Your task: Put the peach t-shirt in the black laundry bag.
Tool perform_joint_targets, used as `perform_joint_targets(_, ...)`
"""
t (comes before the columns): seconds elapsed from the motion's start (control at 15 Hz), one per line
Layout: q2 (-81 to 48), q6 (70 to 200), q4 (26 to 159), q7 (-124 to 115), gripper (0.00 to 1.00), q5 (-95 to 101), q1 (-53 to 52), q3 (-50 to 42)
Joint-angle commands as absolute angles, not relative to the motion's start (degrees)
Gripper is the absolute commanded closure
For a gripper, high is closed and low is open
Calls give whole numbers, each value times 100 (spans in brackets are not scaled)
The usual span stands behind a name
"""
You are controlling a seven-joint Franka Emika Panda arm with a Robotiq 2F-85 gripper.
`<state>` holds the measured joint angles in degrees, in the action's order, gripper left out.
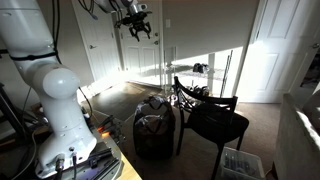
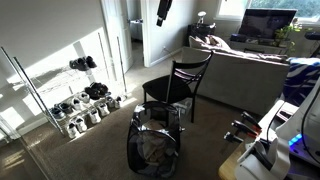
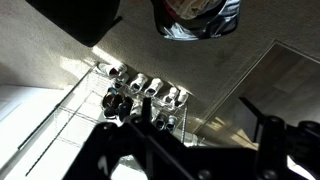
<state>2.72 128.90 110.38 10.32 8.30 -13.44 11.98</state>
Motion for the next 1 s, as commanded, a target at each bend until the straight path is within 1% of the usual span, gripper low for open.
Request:
perform_joint_targets(0.0,278,12770,11108,1270,0,673,-1334,1226)
perform_joint_targets(0.07,219,12831,11011,1047,3,817,-1323,1233)
perform_joint_targets(0.13,205,12821,11014,1061,0,811,-1328,1236)
perform_joint_targets(0.93,194,12815,11014,1062,0,810,-1335,1244)
